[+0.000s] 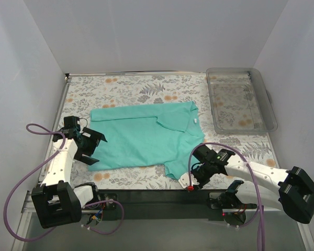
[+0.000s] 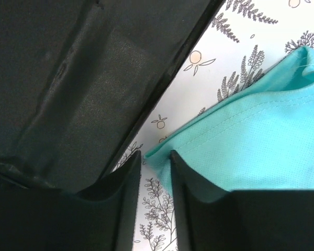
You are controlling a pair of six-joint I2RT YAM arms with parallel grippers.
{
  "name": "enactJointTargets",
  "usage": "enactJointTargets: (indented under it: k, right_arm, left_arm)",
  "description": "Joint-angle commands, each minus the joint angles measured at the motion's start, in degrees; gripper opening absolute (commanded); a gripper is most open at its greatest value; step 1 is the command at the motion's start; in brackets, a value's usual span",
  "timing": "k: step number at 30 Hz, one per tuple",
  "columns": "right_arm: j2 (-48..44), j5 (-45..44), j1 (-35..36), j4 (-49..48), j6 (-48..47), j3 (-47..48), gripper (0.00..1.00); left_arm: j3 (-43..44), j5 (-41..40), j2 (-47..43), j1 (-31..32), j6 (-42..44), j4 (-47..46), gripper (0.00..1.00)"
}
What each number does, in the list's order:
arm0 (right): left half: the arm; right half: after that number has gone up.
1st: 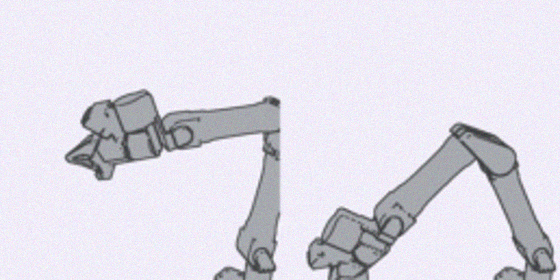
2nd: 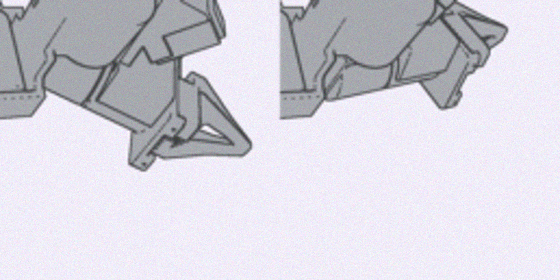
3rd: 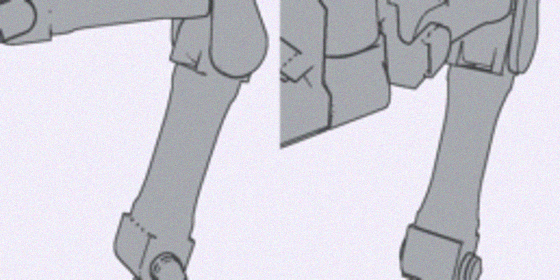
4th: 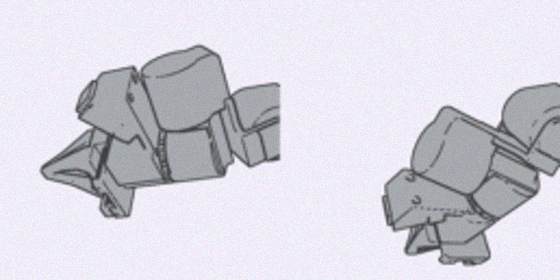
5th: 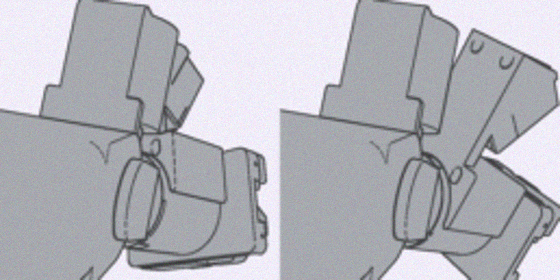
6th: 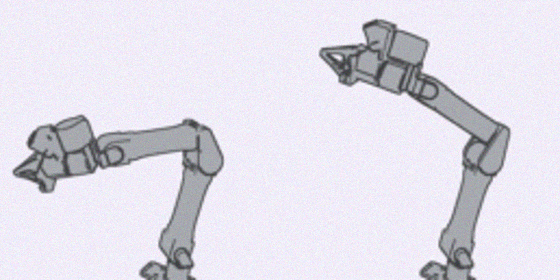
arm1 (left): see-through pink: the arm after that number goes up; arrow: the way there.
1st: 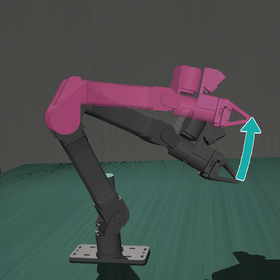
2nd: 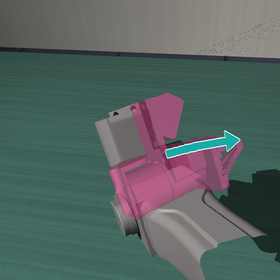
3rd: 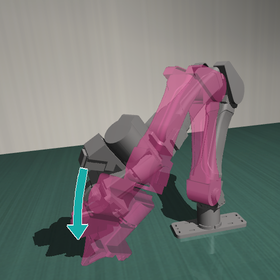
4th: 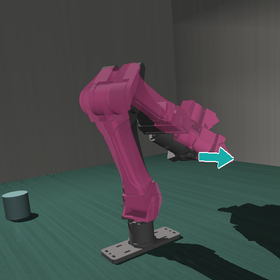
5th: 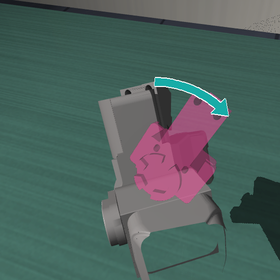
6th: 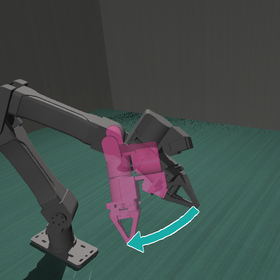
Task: Fold and stack the t-shirts
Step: Fold the tshirt
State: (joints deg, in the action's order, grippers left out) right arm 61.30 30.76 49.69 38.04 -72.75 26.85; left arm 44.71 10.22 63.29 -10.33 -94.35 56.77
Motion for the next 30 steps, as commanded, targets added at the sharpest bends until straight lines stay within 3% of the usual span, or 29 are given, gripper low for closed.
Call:
enactJointTargets:
  k: [1, 8, 21, 28, 30]
  right_arm:
    - [1.5, -2.6, 0.7, -2.1, 0.8, -2.0, 0.28]
    - [-1.0, -1.9, 0.8, -2.4, 3.6, 0.6, 0.04]
    - [-1.9, -4.8, -0.7, -3.0, 11.8, 7.0, 0.01]
    - [-0.5, -5.7, -1.3, -4.3, 13.2, 7.1, 0.01]
    - [-0.7, -5.6, -1.7, -4.5, 13.4, 6.9, 0.01]
  left_arm:
    - [-0.1, -0.4, -1.5, 0.1, -1.0, 0.9, 0.90]
    - [-0.2, -0.8, -1.6, 0.1, -0.5, 1.0, 0.88]
    - [0.6, -5.8, 2.2, 0.1, -5.2, 5.4, 0.80]
    - [-2.3, -9.0, 3.9, 0.1, -12.3, 10.2, 0.58]
    - [-2.8, -9.1, 5.0, 0.0, -12.6, 9.8, 0.57]
